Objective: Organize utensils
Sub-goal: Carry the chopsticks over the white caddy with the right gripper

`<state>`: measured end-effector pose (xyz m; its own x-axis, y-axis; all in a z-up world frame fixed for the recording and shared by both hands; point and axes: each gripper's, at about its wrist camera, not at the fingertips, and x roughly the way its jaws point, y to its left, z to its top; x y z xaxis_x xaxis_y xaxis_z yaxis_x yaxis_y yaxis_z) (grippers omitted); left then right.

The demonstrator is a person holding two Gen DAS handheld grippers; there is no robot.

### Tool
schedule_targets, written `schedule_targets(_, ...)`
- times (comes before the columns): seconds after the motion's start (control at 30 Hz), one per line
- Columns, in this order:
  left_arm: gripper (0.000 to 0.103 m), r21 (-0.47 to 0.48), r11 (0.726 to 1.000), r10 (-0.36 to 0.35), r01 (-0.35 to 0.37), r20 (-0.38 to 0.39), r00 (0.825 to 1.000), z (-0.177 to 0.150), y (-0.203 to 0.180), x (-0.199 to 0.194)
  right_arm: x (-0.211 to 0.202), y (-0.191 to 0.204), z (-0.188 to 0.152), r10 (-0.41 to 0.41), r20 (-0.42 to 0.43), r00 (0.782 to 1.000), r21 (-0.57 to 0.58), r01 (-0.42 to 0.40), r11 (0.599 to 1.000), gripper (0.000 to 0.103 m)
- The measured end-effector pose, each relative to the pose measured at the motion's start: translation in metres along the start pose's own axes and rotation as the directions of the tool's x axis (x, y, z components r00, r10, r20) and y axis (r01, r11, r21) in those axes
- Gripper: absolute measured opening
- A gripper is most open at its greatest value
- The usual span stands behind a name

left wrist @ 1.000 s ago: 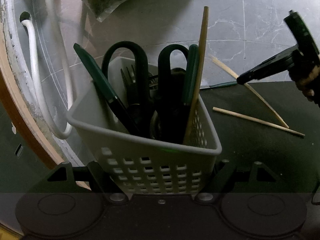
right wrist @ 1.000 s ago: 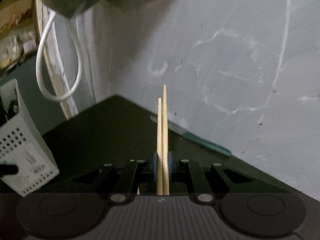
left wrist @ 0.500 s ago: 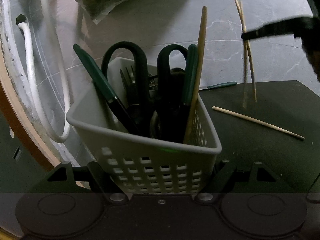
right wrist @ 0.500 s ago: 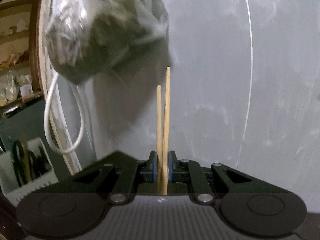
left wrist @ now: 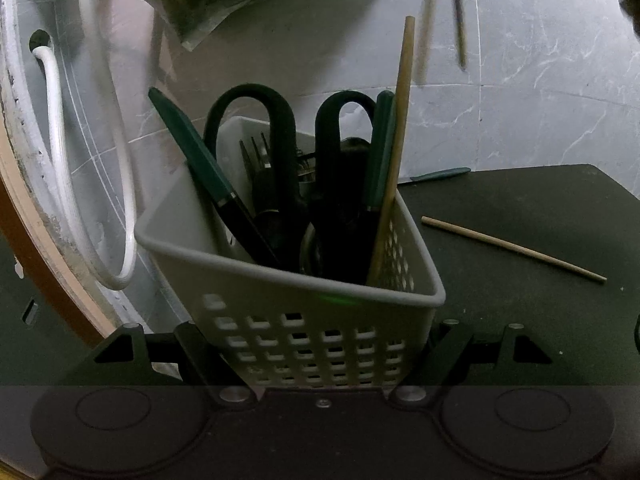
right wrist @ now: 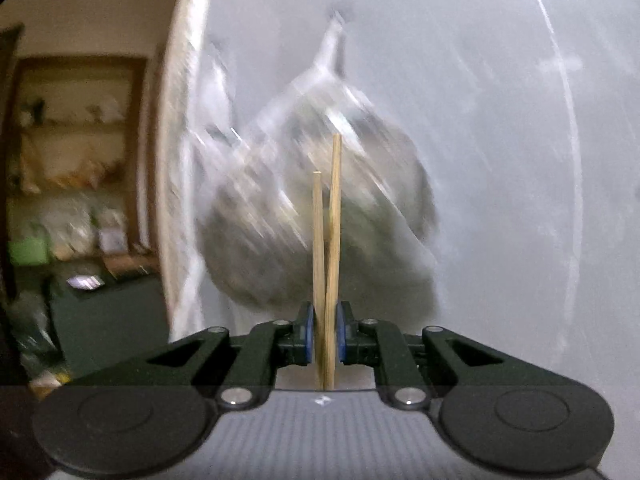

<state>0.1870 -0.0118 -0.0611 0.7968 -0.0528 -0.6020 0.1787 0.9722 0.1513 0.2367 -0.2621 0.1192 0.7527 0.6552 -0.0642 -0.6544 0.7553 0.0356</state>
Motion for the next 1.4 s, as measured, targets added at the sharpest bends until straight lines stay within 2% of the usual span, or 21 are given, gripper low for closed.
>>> schedule_targets(0.2, 0.081, 0.0, 1.0, -0.001, 0.001, 0.001, 1.0, 0.0, 0.0, 0.0, 0.005, 0.03, 0.026, 0.15, 0.113, 0.982, 0.069, -0.158, 0.985, 0.013)
schedule_targets(0.3, 0.081, -0.001, 1.0, -0.002, 0.002, 0.002, 1.0, 0.0, 0.001, 0.0, 0.012, 0.048, 0.022, 0.211, 0.101, 0.972, 0.083, -0.22, 0.972, 0.013)
schedule_targets(0.43, 0.081, -0.004, 1.0, -0.002, 0.002, 0.005, 1.0, 0.0, 0.0, 0.0, 0.024, 0.063, 0.008, 0.257, 0.055, 0.965, 0.128, -0.262, 0.957, 0.013)
schedule_targets(0.63, 0.081, -0.01, 1.0, -0.006, 0.006, 0.007, 1.0, -0.001, 0.002, 0.0, 0.017, 0.073, -0.004, 0.263, 0.007, 0.965, 0.169, -0.26, 0.951, 0.013)
schedule_targets(0.97, 0.081, -0.01, 1.0, -0.01, 0.01, 0.006, 1.0, -0.001, 0.002, 0.0, 0.002, 0.069, -0.009, 0.206, 0.035, 0.978, 0.188, -0.209, 0.96, 0.013)
schedule_targets(1.2, 0.081, -0.011, 1.0, -0.012, 0.012, 0.008, 1.0, 0.0, 0.004, 0.001, 0.013, 0.072, -0.007, 0.182, 0.021, 0.983, 0.145, -0.183, 0.972, 0.013)
schedule_targets(1.4, 0.081, -0.012, 1.0, -0.011, 0.011, 0.011, 1.0, -0.001, 0.003, 0.001, 0.029, 0.074, -0.014, 0.157, -0.027, 0.987, 0.145, -0.151, 0.978, 0.013)
